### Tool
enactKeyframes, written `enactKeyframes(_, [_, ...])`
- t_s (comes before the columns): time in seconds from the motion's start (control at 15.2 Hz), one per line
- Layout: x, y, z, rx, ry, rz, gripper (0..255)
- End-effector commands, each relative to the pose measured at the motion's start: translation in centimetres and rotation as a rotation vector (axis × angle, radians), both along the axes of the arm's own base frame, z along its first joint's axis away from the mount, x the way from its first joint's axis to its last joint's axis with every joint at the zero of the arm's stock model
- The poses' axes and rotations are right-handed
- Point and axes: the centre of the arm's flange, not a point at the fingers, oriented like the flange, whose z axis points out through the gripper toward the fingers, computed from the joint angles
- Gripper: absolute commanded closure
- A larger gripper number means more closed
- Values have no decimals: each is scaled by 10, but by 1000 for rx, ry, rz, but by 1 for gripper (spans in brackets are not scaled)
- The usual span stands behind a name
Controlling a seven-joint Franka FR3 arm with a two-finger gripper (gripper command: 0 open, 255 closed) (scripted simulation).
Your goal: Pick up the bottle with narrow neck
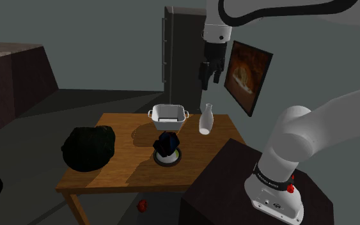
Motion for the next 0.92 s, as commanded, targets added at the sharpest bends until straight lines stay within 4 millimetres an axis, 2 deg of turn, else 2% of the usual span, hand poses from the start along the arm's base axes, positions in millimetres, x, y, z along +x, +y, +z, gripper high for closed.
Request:
enactKeyframes(0.0, [0,0,0,0,0,0,0])
enactKeyframes(0.86, [44,-134,-97,14,-42,-6,0])
